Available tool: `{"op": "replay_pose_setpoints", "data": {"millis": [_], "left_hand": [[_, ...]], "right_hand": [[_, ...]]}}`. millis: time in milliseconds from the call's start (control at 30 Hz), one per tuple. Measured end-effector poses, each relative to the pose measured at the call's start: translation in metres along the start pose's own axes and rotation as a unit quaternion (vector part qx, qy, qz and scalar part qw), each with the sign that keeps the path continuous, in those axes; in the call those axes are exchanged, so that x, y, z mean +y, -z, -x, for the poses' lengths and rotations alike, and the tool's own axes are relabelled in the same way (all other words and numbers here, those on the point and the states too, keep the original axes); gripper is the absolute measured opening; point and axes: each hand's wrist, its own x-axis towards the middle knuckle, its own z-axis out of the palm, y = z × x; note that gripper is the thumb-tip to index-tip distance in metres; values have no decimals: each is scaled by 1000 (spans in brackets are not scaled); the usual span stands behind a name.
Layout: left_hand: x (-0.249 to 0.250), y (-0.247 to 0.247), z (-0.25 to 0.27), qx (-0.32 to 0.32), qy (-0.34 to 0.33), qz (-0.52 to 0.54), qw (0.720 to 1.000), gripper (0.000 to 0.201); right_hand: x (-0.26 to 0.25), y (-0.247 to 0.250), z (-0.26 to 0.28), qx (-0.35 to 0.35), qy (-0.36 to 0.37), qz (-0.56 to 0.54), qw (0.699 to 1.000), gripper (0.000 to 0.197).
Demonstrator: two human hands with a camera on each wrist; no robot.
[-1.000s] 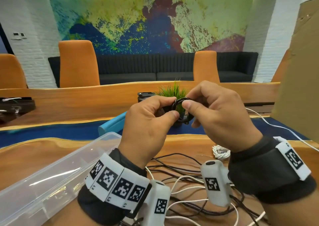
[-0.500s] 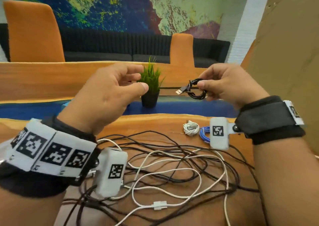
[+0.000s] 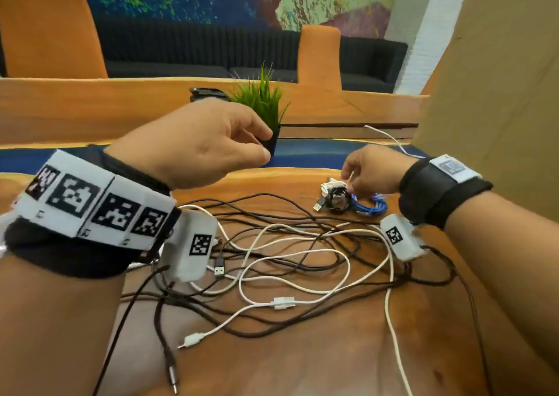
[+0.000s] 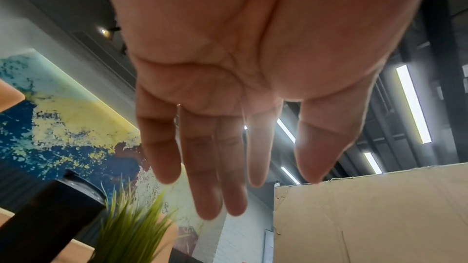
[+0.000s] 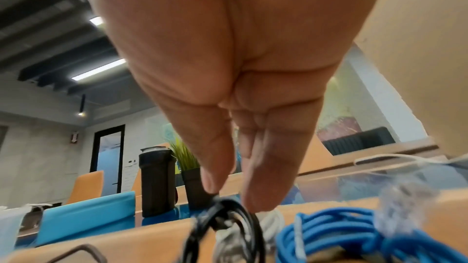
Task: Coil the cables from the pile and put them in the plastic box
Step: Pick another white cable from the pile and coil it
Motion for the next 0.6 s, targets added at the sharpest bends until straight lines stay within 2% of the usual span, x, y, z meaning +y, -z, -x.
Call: {"op": "replay_pose_setpoints", "data": {"millis": [67,133,200,300,400,500,600], "left_hand": [[-4,3,0,7,1,-13,1000,32],[-8,7,-1,19,2,-23,1000,31],[-11,9,-1,23,4,-36,999,30],[-13,9,-2,17,9,-55,998,28],[-15,10,-3,11,2,-70,997,26],[-17,13,-3,7,2,-69,998,22],[-20,13,-4,-15,2,-64,998,23]], "right_hand": [[-8,7,5,55,21,71,996,26],[-25,14,16,85,60,61,993,19],[-49,18,32,56,122,35,990,15],[-92,9,56,-46,228,25,972,16],[-123,-14,59,-76,312,108,941,23],[-140,-37,50,-87,350,218,907,30],[-145,-47,41,-105,358,263,890,22]]}}
